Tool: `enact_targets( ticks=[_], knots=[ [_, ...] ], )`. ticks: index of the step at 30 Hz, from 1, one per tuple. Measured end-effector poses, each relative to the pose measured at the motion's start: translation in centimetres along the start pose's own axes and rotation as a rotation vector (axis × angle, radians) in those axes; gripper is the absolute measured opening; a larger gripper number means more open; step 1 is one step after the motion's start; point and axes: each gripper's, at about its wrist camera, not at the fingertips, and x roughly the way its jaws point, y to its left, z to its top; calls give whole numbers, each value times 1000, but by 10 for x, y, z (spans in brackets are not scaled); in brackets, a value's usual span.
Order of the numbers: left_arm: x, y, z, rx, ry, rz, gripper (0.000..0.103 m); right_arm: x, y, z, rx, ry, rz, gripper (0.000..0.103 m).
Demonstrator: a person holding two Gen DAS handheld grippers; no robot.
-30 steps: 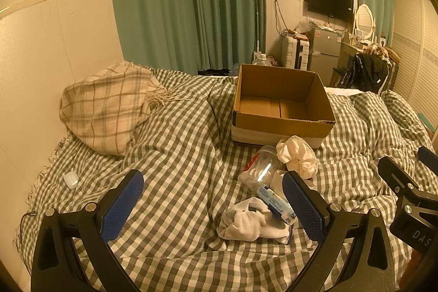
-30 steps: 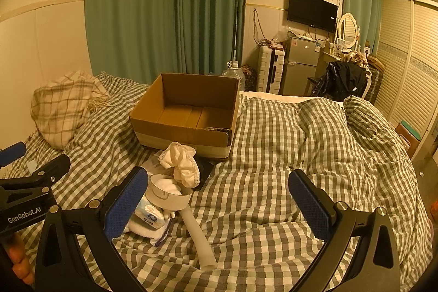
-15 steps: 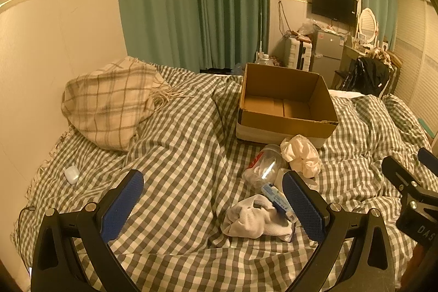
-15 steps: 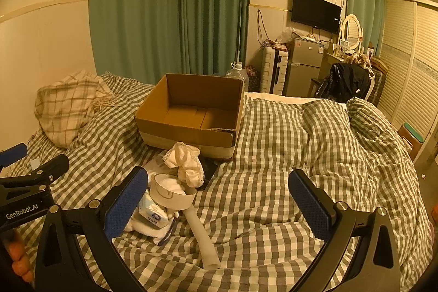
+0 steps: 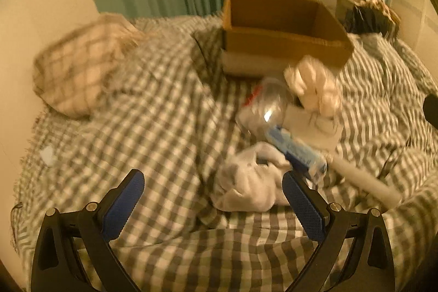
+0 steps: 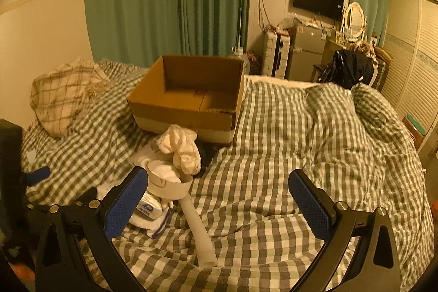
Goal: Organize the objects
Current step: 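Grasp the white sock with the left gripper while the right gripper approaches the tape roll, then carry the sock with the left gripper while the right gripper lifts the white tape roll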
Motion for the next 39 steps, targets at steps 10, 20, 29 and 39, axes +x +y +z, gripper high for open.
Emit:
enact_targets(
  ticks=[10, 20, 29, 39],
  knots=[
    [45, -21, -6, 97, 126, -153, 55, 33, 11, -7, -36, 97, 10, 103],
    [-12, 17, 7, 38, 10, -122, 44, 30, 35, -8, -94, 124, 62, 103],
    [-15, 68, 15, -33, -53, 31, 44, 58, 76, -21, -173, 265, 129, 99],
    [-2, 71, 8, -30, -29, 13, 44, 96, 75, -12, -93, 315, 114, 95]
  ],
)
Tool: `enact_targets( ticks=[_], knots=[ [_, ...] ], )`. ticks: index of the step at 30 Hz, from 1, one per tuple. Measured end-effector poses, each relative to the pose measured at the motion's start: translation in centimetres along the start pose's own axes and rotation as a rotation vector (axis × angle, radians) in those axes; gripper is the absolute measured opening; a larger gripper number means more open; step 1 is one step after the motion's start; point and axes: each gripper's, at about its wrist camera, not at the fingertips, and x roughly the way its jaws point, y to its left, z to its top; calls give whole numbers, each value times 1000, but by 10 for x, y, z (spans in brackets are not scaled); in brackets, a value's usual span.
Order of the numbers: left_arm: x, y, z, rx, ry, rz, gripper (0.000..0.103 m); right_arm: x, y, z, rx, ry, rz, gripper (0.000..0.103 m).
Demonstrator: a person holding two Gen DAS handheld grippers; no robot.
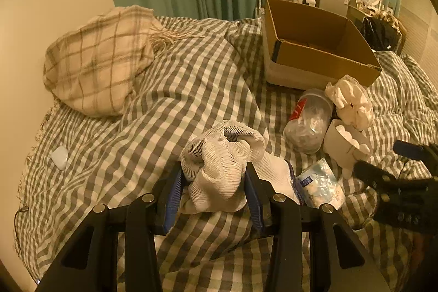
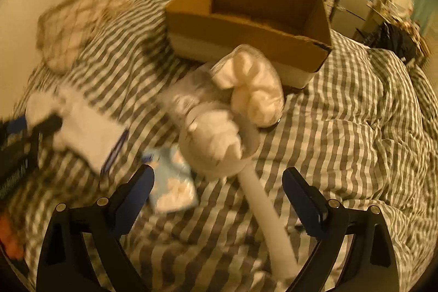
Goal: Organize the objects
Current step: 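Carry the sock with the left gripper while the right gripper lifts the white tape roll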
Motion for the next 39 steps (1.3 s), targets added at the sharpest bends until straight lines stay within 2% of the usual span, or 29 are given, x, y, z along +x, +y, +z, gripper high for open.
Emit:
enact_targets(
  ticks=[5, 9, 12, 14, 16, 23, 33, 39],
  knots=[
    [4, -1, 2, 5, 6, -3, 44, 19, 2, 9, -1, 36, 6, 92],
    [6, -2, 4, 10, 12, -3, 44, 31, -6, 16, 53, 57, 36, 90],
    [8, -4, 5, 17, 18, 1, 44, 42, -14, 21, 99, 86, 57, 85],
    [8, -5, 6, 20, 21, 2, 44, 47, -17, 22, 113, 104, 78, 76],
    [6, -7, 7, 22, 19, 4, 44, 47, -15, 22, 106, 102, 76, 76],
    [-15, -16, 13, 55, -17, -4, 44, 12, -9, 13, 51, 29, 58, 76],
    [-49, -22, 18, 58, -63, -42, 44, -61, -21, 0, 87, -115, 92, 75],
    [-76, -31, 52, 86, -152, -47, 44, -104, -23, 18, 77, -220, 107, 75]
  ],
)
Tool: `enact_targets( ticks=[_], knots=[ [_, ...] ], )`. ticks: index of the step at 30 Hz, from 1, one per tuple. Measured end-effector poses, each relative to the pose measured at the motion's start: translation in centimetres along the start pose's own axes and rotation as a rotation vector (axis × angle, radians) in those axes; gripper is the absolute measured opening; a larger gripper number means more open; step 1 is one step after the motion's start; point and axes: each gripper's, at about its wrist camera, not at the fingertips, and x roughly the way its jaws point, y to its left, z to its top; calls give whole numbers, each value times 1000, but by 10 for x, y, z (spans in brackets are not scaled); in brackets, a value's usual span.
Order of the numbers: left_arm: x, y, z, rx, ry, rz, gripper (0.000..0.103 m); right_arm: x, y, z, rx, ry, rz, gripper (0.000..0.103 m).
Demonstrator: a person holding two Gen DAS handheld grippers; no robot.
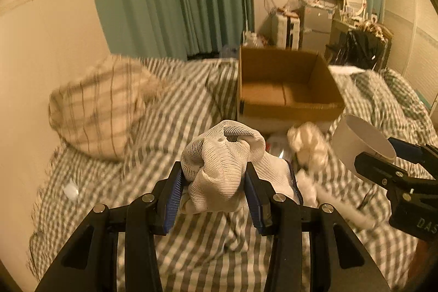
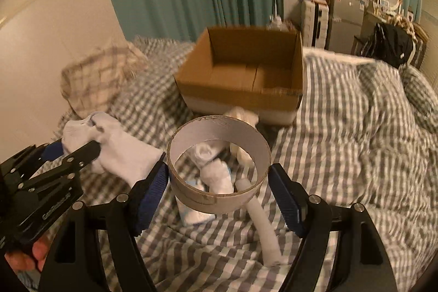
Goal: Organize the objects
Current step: 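Carry the sock with the left gripper while the right gripper lifts the white tape roll, then drop the sock and tape roll into the cardboard box, opening both grippers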
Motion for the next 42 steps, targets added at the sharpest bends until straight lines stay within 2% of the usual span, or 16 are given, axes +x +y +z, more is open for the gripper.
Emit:
enact_targets(
  ticks=[5, 9, 16, 21, 28, 30, 32, 33, 34, 35, 36, 42],
  knots=[
    [-6, -14, 42, 49, -70, -26, 44, -16, -2, 31, -31, -66, -10, 75],
    [7, -21, 79, 56, -101, -54, 44, -21, -12, 68, -75, -114, -28, 75],
    [69, -41, 138, 78, -100, -86, 44, 5, -34, 127, -74, -142, -48, 75],
    [109, -50, 155, 81, -85, -115, 44, 45, -46, 154, -59, -128, -53, 75],
    [156, -58, 150, 107, -54, -141, 44, 98, -60, 159, -46, -79, -63, 75],
    [164, -57, 147, 101, -48, -145, 49, 109, -64, 158, -34, -84, -48, 75],
    [166, -57, 146, 99, -36, -172, 58, 113, -68, 157, -26, -99, -9, 77],
    [164, -57, 146, 101, -41, -174, 73, 109, -68, 155, -21, -109, -1, 77],
    [158, -56, 146, 106, -62, -167, 88, 108, -70, 157, -17, -117, -3, 83],
    [150, -55, 146, 110, -85, -153, 93, 104, -70, 158, -16, -128, -13, 89],
    [145, -53, 147, 111, -102, -143, 96, 97, -70, 159, -18, -139, -24, 89],
    [94, -39, 148, 85, -129, -128, 96, 38, -69, 158, -17, -172, -65, 89]
  ],
)
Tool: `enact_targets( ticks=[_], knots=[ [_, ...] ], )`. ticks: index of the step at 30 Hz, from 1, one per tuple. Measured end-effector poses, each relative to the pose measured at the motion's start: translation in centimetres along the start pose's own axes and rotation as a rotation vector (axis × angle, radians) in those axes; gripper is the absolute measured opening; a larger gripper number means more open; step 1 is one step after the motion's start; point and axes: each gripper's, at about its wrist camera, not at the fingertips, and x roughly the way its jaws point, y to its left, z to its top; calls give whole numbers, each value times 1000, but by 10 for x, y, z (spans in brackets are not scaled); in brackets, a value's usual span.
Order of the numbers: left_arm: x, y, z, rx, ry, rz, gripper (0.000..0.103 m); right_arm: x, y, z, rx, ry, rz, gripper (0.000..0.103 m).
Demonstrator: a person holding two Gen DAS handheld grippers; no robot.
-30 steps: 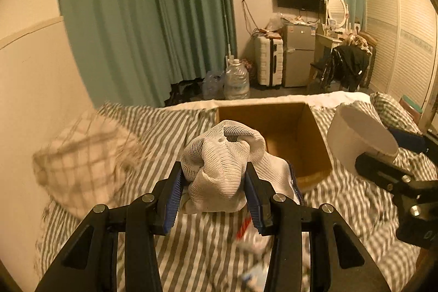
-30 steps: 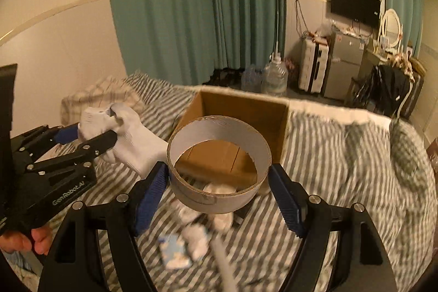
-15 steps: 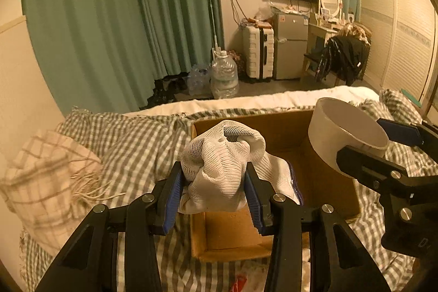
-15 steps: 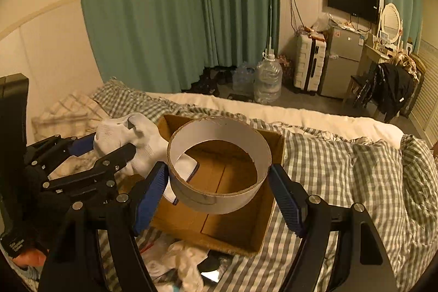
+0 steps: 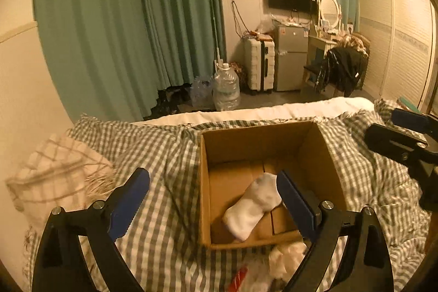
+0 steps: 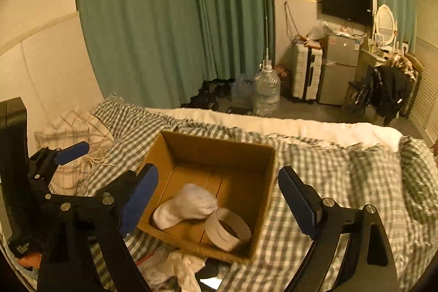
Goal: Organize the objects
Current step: 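Drop the sock and tape roll into the cardboard box, opening both grippers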
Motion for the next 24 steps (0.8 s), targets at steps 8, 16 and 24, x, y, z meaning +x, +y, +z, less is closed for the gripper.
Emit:
enact_targets(
  ticks=[8, 16, 24],
  knots=[
    [-76, 6, -40, -46, 21, 38, 97, -86, 9, -26, -27, 5, -59, 90],
    [-91, -5, -115, -83, 106, 58, 97, -103, 22, -108, -76, 114, -68, 89],
    [-68, -18, -177, -88, 227, 57, 97, -46, 43, -193, -129, 326, -39, 89]
  ],
)
